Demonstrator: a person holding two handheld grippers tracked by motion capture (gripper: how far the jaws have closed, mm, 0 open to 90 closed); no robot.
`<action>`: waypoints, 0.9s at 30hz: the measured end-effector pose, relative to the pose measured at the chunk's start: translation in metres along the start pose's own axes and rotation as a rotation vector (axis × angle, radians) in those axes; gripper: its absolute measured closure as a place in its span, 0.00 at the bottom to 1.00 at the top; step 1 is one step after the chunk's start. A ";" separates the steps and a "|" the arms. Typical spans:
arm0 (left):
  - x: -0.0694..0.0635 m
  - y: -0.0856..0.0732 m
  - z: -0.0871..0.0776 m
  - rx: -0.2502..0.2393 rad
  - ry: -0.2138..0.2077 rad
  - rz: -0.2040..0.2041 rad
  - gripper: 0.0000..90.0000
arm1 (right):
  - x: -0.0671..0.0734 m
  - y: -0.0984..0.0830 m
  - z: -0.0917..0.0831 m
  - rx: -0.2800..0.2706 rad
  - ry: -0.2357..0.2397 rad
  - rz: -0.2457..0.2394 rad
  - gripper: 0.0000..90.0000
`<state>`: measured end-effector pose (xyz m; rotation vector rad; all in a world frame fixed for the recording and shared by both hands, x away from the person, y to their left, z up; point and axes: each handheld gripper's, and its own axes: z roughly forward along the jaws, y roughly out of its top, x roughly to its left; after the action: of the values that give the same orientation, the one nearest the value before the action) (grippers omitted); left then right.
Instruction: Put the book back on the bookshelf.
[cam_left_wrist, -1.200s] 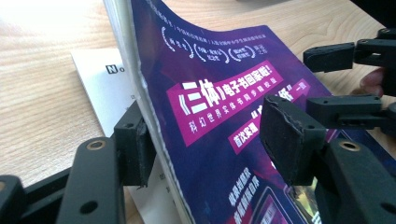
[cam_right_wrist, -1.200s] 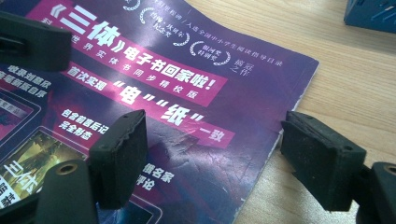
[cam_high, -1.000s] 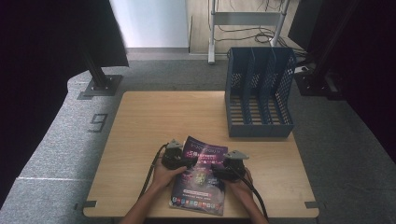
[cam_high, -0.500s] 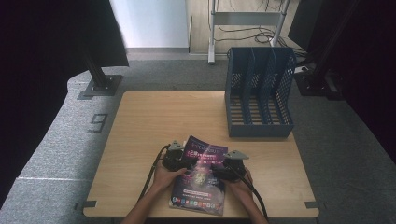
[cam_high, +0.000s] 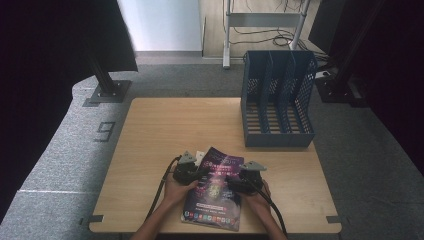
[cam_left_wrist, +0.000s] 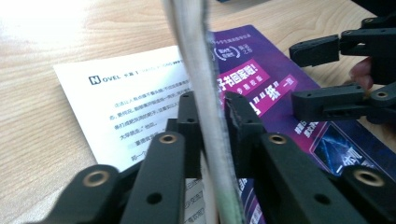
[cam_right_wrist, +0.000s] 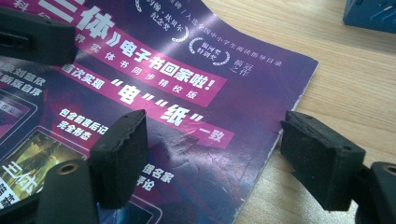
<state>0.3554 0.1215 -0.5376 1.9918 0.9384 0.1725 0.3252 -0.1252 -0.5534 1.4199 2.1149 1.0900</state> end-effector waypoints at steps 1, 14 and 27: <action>0.000 0.000 0.000 -0.005 -0.005 -0.001 0.90 | 0.000 0.000 0.000 0.000 0.000 0.000 0.25; -0.004 0.002 -0.008 -0.068 -0.050 0.012 0.96 | -0.003 0.001 0.001 0.004 0.021 -0.007 0.24; -0.013 0.008 -0.019 -0.141 -0.072 0.026 0.96 | -0.003 0.007 -0.011 -0.049 0.030 -0.010 0.24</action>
<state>0.3419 0.1230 -0.5173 1.8682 0.8326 0.1759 0.3236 -0.1312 -0.5421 1.3777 2.0991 1.1587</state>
